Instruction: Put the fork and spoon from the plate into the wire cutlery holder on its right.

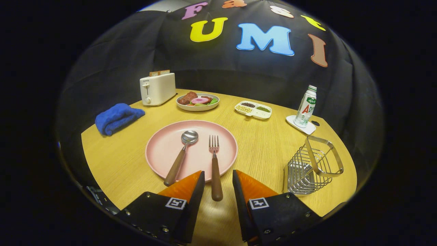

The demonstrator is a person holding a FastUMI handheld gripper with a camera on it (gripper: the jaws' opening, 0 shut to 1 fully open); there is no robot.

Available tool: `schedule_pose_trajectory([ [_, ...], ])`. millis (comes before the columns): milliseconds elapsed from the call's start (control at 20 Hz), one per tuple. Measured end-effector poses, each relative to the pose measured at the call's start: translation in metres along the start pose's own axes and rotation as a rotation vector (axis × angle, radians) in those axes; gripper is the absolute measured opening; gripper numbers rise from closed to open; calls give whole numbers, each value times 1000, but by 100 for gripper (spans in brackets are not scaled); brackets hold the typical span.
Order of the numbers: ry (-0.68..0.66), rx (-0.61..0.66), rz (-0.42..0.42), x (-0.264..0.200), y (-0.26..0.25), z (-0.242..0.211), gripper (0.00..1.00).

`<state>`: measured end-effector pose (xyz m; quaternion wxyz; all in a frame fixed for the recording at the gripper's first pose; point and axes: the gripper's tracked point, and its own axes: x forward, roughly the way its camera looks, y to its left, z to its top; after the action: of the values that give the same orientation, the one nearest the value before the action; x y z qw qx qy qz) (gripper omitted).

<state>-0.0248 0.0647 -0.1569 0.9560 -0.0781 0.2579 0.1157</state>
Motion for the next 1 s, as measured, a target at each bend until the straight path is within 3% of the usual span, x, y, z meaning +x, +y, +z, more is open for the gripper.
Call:
schedule_pose_trajectory([
  [200,34,-20,-12,1,0,-9,52],
  [250,19,-4,-8,21,1,-15,52],
  [300,15,33,-24,-2,-2,-4,36],
  [350,18,46,-9,6,0,-3,20],
  [400,20,49,-10,6,1,-5,16],
  [600,9,96,9,4,3,-4,17],
  [650,14,119,21,5,4,-4,8],
  [1000,-23,127,19,-2,-2,10,8],
])
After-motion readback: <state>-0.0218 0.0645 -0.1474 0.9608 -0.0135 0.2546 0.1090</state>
